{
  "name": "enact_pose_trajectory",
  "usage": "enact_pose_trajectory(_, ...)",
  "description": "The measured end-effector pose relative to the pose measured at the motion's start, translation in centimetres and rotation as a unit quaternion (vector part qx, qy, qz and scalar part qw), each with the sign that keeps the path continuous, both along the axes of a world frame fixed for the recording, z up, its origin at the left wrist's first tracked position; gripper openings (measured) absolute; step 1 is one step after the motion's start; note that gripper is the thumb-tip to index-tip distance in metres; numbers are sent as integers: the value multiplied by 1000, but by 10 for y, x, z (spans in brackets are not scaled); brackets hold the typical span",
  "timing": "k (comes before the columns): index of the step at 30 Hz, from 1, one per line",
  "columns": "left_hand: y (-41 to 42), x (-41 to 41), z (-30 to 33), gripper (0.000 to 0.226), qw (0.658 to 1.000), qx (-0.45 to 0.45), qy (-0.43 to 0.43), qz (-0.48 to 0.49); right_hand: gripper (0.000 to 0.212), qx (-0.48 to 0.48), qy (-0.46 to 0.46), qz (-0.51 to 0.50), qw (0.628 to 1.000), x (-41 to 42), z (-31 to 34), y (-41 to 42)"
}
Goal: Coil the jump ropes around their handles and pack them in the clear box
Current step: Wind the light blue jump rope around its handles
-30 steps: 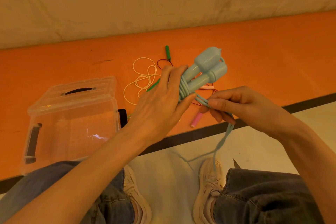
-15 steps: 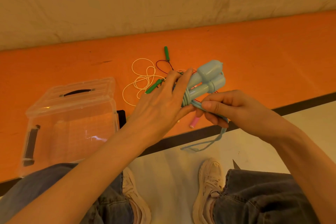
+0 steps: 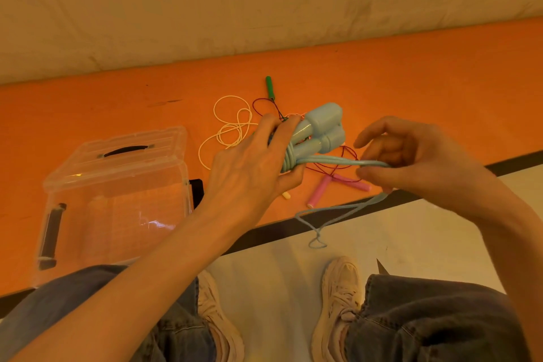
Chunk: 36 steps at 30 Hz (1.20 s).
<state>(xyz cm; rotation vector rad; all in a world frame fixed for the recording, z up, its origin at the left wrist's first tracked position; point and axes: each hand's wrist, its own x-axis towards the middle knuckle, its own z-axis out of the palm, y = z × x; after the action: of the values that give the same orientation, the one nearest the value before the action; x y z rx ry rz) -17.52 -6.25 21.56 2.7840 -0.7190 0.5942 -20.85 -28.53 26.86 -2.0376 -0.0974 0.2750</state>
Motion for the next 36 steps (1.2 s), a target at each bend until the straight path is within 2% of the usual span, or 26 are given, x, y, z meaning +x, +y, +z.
enact_pose_trajectory(8, -2, -2, -1, 51, 998, 17, 52, -37, 25, 43, -184, -62, 980, 1, 6, -5)
enact_pose_trajectory(12, -4, -3, 0, 56, 987, 13, 93, -133, 16, 37, -223, -84, 970, 6, 4, 4)
enact_pose_trajectory(17, -5, -7, -1, 55, 970, 10, 102, -221, 15, 34, -221, -91, 971, 16, -3, 9)
enact_pose_trajectory(21, -7, -15, 2, 84, 961, -17, 162, -223, 11, 14, -201, -81, 976, 23, -10, 7)
enact_pose_trajectory(23, -7, -17, 3, 90, 957, -43, 184, -220, 9, 4, -188, -69, 980, 25, -12, 6)
enact_pose_trajectory(29, -5, -18, 4, 57, 948, -70, 142, -278, 16, 13, -164, -61, 984, 25, -16, 8)
enact_pose_trajectory(36, -3, -16, 4, 59, 946, -87, 134, -282, 18, 23, -155, -53, 986, 26, -15, 7)
